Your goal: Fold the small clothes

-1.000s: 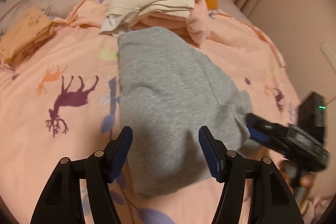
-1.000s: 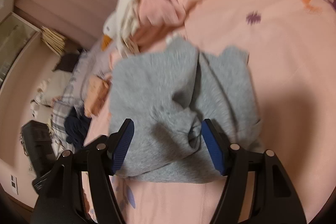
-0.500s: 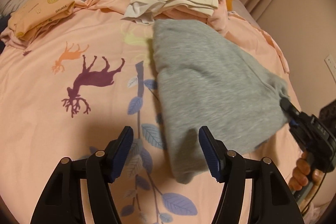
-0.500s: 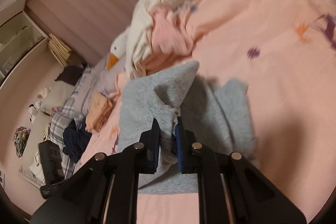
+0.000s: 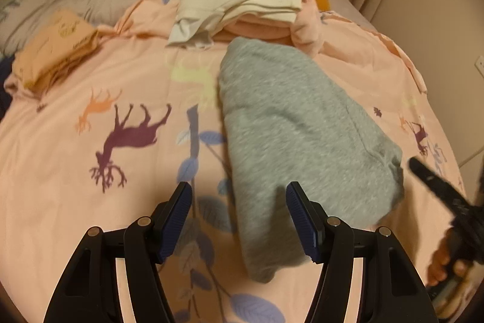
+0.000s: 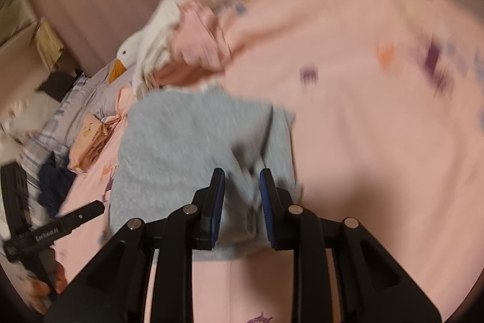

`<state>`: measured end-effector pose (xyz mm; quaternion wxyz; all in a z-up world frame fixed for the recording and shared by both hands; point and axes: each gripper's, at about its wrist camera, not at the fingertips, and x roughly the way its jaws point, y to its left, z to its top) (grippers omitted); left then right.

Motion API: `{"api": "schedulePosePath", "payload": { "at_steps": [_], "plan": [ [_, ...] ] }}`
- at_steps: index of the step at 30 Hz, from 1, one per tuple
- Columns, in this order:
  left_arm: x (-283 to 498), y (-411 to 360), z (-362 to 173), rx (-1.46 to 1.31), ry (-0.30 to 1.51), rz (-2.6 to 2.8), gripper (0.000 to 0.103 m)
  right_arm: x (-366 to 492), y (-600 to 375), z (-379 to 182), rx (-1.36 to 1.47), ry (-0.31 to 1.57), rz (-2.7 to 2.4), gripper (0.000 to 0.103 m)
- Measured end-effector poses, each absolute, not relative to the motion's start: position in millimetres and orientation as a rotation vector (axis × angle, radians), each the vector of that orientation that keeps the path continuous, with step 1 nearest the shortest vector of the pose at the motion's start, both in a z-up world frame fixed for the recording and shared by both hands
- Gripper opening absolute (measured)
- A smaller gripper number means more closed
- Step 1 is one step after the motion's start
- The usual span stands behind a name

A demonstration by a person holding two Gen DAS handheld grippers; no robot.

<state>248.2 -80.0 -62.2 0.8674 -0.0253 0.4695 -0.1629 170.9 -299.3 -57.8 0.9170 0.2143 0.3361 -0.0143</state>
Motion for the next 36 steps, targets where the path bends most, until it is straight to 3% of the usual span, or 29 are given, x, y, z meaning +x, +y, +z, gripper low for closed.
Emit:
{"api": "schedulePosePath", "payload": {
  "at_steps": [3, 5, 6, 15, 36],
  "plan": [
    [247, -91, -60, -0.011, 0.937, -0.337, 0.062, 172, -285, -41, 0.381, 0.635, 0.074, 0.032],
    [246, -98, -59, 0.013, 0.908, -0.345, 0.05, 181, -275, -40, 0.346, 0.644, 0.119, 0.032],
    [246, -102, -60, 0.023, 0.902, -0.347, 0.049, 186, -271, -43, 0.33, 0.658, 0.125, 0.032],
    [246, -118, -80, 0.096, 0.915, -0.363, 0.049, 208, -271, -94, 0.354, 0.802, 0.09, 0.028],
    [238, -119, -82, 0.106, 0.924, -0.364, 0.049, 187, -276, -87, 0.358, 0.815, 0.097, 0.03]
  ]
}}
